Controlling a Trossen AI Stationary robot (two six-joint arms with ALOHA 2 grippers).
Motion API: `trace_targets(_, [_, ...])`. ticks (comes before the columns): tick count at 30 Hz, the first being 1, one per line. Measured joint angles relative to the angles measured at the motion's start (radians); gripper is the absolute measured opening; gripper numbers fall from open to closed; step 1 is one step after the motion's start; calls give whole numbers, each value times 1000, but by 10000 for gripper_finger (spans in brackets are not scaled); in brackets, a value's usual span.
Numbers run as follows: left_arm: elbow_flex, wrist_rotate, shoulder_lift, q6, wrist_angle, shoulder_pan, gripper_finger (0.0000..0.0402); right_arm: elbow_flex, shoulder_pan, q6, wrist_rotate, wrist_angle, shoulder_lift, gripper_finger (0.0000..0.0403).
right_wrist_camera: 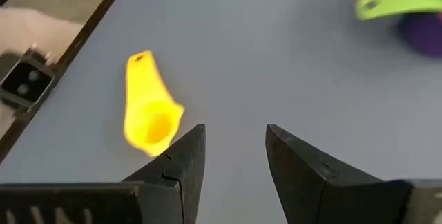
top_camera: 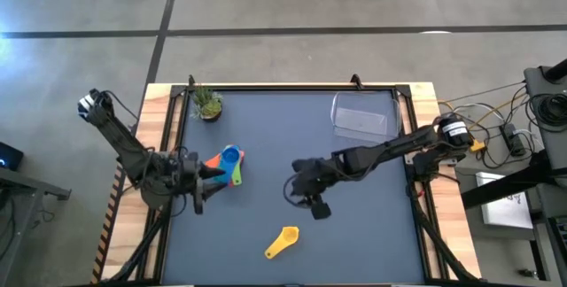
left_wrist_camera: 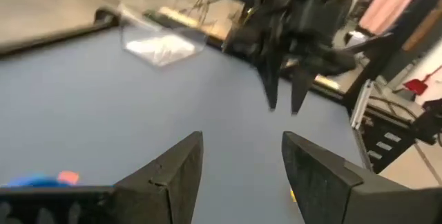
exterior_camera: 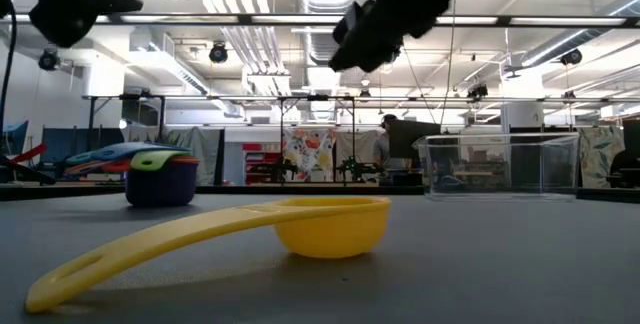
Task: Nest measuring cups in basket
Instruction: Stack the yellow measuring cup on top of the dark blue measuring cup
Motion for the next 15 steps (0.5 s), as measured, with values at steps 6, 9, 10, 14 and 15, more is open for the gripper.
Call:
trace_targets(6, [0,-52,124,160,233,0,180,-44,70,11,77,51,1,145])
trace_targets(9, [0,-98,204,218,344,0,180,-68,100,19,87,104,1,144])
trace_targets(10, [0,-108,231,230,379,0,180,-75,109,21,86,120,1,144])
trace_targets(14, [3,-113,339,272,512,0,180,-99,136,65,86,166,2,148])
trace_targets(15, [4,-113,363,282,543,0,180,-103,140,79,86,173,2,149])
